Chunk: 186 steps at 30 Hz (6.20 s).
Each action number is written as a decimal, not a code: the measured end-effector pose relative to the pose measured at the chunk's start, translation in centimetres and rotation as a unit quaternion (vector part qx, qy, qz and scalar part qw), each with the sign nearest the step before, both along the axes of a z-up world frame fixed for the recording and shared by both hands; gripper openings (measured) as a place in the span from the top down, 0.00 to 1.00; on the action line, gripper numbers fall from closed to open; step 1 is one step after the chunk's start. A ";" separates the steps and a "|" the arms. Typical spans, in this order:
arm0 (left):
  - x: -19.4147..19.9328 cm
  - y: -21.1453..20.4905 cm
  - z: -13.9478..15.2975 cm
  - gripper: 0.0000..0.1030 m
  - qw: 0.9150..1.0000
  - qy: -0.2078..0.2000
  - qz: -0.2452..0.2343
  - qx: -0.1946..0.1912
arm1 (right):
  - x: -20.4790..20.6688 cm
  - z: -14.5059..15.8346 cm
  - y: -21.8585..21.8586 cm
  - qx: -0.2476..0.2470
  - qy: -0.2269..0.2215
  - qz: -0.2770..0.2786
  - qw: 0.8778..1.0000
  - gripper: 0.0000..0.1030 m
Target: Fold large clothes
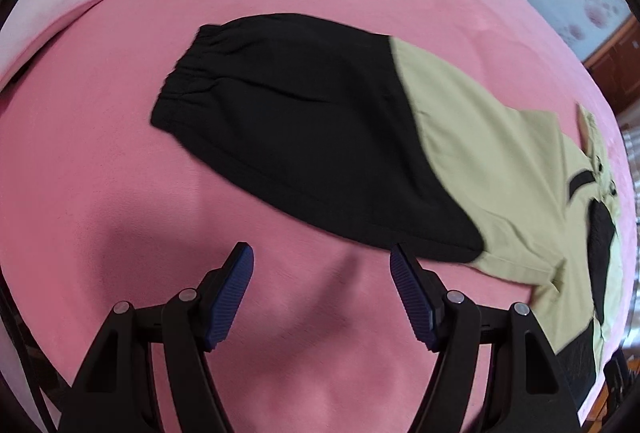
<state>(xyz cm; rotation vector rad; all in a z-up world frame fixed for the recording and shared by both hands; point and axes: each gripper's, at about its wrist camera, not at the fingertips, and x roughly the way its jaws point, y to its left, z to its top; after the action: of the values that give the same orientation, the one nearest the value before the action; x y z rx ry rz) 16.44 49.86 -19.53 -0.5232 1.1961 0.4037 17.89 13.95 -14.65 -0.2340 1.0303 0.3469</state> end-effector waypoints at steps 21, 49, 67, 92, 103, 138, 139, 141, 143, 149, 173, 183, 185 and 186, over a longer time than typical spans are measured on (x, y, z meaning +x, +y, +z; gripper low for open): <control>8.3 -0.9 -3.6 0.64 0.999 0.029 0.006 0.028 | 3.1 -4.4 -1.0 0.002 0.033 -0.007 0.999 0.71; 7.1 -42.5 2.6 0.79 0.952 -0.106 -0.281 0.061 | 2.6 -3.9 -19.7 0.048 0.022 -0.151 0.987 0.71; 1.1 -38.4 5.0 0.14 0.947 -0.112 -0.299 -0.032 | 1.7 -3.1 -20.3 0.094 0.012 -0.116 0.989 0.59; -9.8 -29.7 1.9 0.14 0.972 -0.152 -0.175 0.039 | 3.8 -2.2 1.9 0.043 0.052 0.177 0.982 0.55; -11.4 -25.6 0.7 0.14 0.983 -0.126 -0.130 0.010 | 1.8 -9.0 7.4 -0.093 0.055 0.227 0.968 0.47; -9.4 -31.8 2.9 0.14 0.970 -0.126 -0.207 0.037 | 7.4 -9.2 -22.7 0.179 0.139 -0.118 0.967 0.39; -9.4 -31.8 2.9 0.14 0.969 -0.126 -0.208 0.039 | 7.5 -9.6 -22.0 0.167 0.143 -0.110 0.969 0.42; -9.4 -31.8 3.1 0.14 0.969 -0.126 -0.208 0.044 | 7.1 -9.9 -20.4 0.134 0.134 -0.087 0.978 0.69; -9.3 -31.7 3.4 0.14 0.969 -0.129 -0.207 0.047 | 6.4 -9.0 -19.3 0.119 0.111 -0.067 0.984 0.78; -8.5 -31.5 4.5 0.14 0.967 -0.146 -0.203 0.058 | 5.4 1.4 -17.0 0.117 -0.042 0.008 0.992 0.83; -0.3 -33.0 5.9 0.14 0.959 -0.161 -0.220 0.080 | 17.7 7.4 -24.5 0.028 -0.153 -0.082 0.984 0.83; 10.3 -27.9 1.9 0.14 0.977 -0.067 -0.204 0.006 | 18.8 -6.8 -32.4 0.122 0.100 -0.166 0.974 0.59; 12.1 -26.7 0.6 0.14 0.979 -0.045 -0.197 -0.022 | 17.8 -7.6 -32.3 0.119 0.102 -0.168 0.973 0.59; 13.0 -26.2 0.0 0.14 0.981 -0.035 -0.191 -0.027 | 17.6 -7.6 -32.2 0.119 0.103 -0.169 0.973 0.59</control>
<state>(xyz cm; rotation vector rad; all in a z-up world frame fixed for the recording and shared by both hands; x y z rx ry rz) 29.40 23.63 -19.56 -0.3410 1.2102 0.0243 35.49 -18.28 -22.29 0.1976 1.1990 0.1848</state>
